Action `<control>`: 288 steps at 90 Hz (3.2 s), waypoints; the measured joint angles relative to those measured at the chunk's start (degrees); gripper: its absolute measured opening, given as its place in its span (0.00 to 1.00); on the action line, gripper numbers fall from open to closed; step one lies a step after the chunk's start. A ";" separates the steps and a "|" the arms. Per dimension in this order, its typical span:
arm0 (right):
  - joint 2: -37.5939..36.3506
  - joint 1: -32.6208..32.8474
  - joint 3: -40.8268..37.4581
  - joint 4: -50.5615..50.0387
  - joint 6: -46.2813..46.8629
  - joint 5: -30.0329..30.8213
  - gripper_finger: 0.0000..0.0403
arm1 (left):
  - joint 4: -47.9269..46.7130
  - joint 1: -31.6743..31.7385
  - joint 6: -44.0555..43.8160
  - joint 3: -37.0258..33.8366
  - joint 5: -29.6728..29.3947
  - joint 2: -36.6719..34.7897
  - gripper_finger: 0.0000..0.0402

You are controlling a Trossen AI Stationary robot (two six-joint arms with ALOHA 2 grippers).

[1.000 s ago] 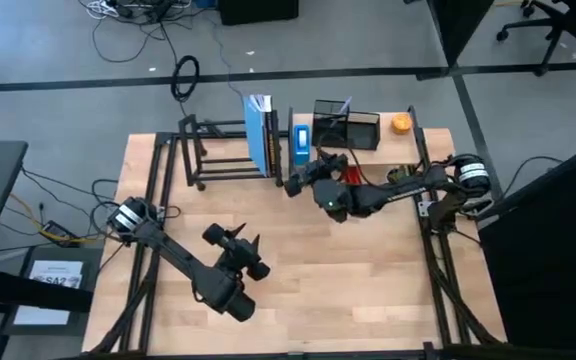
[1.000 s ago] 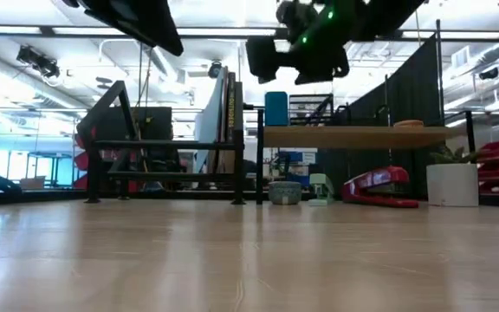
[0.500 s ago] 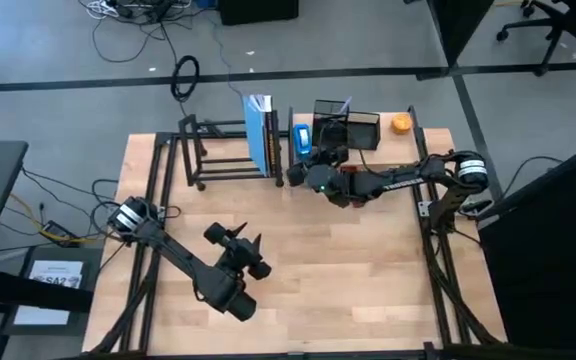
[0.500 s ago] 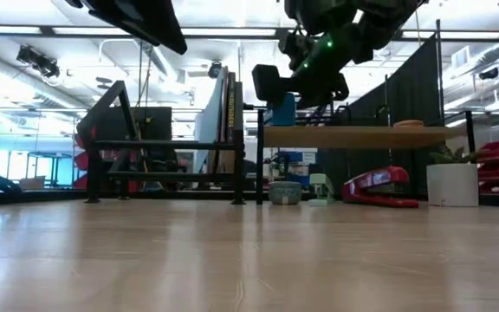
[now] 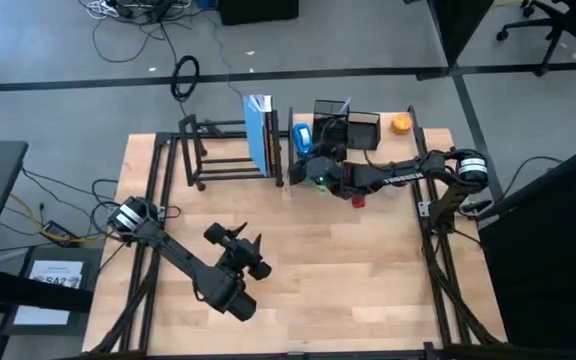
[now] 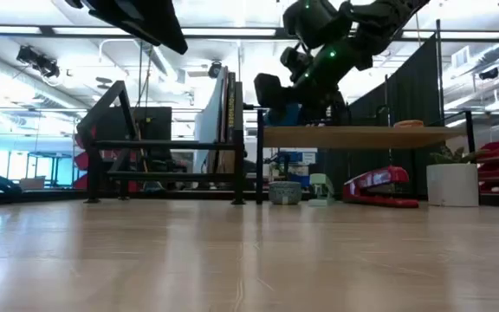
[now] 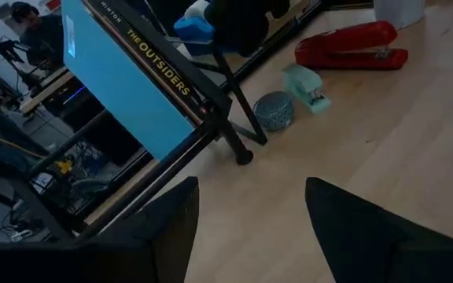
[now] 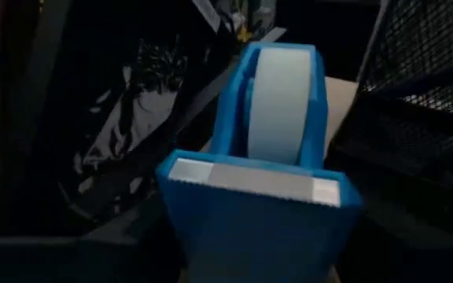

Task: Stock shelves
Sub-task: Remove the blue tape dispenser from the shelf, then remove the yellow scented candle from the shelf

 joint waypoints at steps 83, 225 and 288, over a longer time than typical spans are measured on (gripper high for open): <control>-23.71 17.78 -0.04 -25.18 -2.78 -4.91 0.43 | 1.04 -0.32 -0.04 0.00 0.00 0.04 0.53; -31.60 60.63 -7.72 -73.86 41.17 -42.38 0.67 | 49.86 5.38 36.54 0.02 -1.42 0.33 0.53; -24.97 -24.20 32.93 -81.05 -40.34 -32.67 0.58 | 50.81 4.33 36.45 -0.02 1.62 0.33 0.53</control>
